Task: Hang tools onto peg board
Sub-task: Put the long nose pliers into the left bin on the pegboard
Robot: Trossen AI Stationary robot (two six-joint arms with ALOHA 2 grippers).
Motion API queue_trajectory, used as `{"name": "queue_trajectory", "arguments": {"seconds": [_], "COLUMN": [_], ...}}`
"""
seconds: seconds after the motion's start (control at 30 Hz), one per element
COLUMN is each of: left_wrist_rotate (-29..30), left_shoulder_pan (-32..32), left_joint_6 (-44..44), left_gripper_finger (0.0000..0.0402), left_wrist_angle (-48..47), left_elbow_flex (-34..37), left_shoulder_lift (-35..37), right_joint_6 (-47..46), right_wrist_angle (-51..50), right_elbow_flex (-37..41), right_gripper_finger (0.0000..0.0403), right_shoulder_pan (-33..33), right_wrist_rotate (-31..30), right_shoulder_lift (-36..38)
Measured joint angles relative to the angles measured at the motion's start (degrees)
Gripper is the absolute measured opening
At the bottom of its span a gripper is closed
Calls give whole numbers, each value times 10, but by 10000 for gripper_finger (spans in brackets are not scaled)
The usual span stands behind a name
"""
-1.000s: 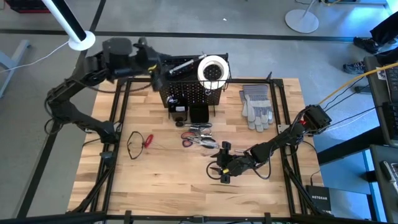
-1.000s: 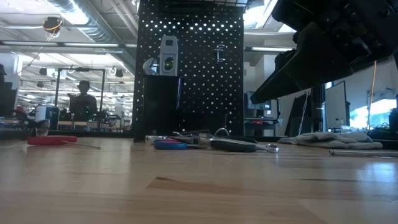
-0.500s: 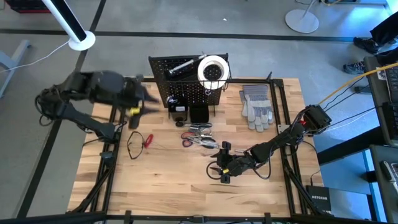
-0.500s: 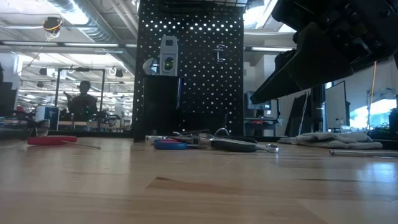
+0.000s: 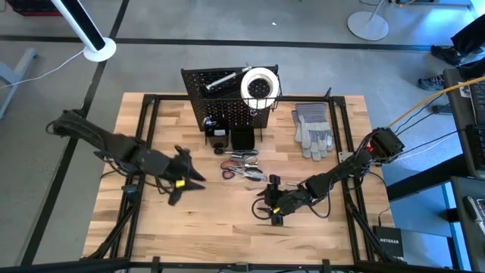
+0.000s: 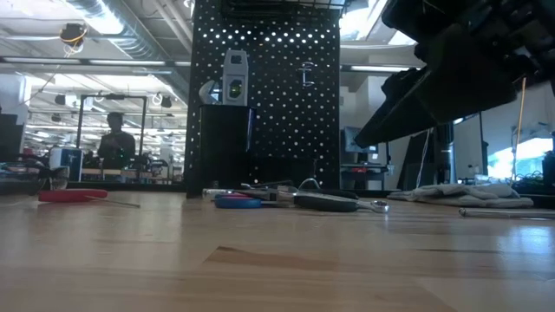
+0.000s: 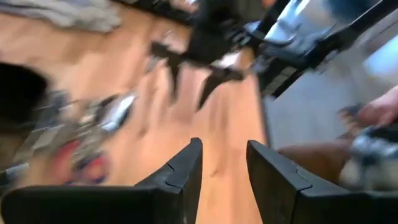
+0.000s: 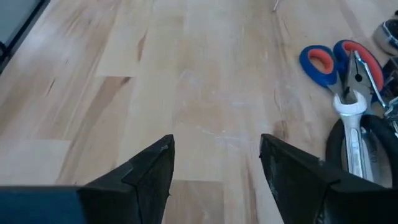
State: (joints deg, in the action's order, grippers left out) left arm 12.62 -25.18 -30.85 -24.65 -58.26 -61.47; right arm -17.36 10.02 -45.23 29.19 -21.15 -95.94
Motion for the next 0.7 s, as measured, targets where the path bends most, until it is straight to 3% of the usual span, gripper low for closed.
{"name": "queue_trajectory", "arguments": {"seconds": [0.1, 0.17, 0.3, 0.43, 0.57, 0.7], "left_wrist_rotate": [-4, -3, 15, 20, 62, 64], "left_shoulder_pan": [-8, -1, 16, 35, 45, 55], "left_joint_6": [32, 43, 16, 11, 28, 30], "left_gripper_finger": [130, 148, 193, 229, 242, 243], "left_wrist_angle": [159, 214, 220, 222, 233, 243], "left_elbow_flex": [68, 96, 130, 144, 161, 167], "left_shoulder_lift": [-13, -22, -44, -69, -111, -163], "right_joint_6": [11, 3, -22, -18, 25, 41], "right_wrist_angle": [0, 0, -8, -5, -33, -43], "right_elbow_flex": [0, 0, 0, 0, 0, 0], "right_gripper_finger": [237, 237, 237, 237, 237, 237], "right_shoulder_pan": [-4, -8, -20, -40, -77, -119], "right_wrist_rotate": [-2, 10, 44, 25, 28, 40], "right_shoulder_lift": [0, 0, 0, 0, 0, -2]}}
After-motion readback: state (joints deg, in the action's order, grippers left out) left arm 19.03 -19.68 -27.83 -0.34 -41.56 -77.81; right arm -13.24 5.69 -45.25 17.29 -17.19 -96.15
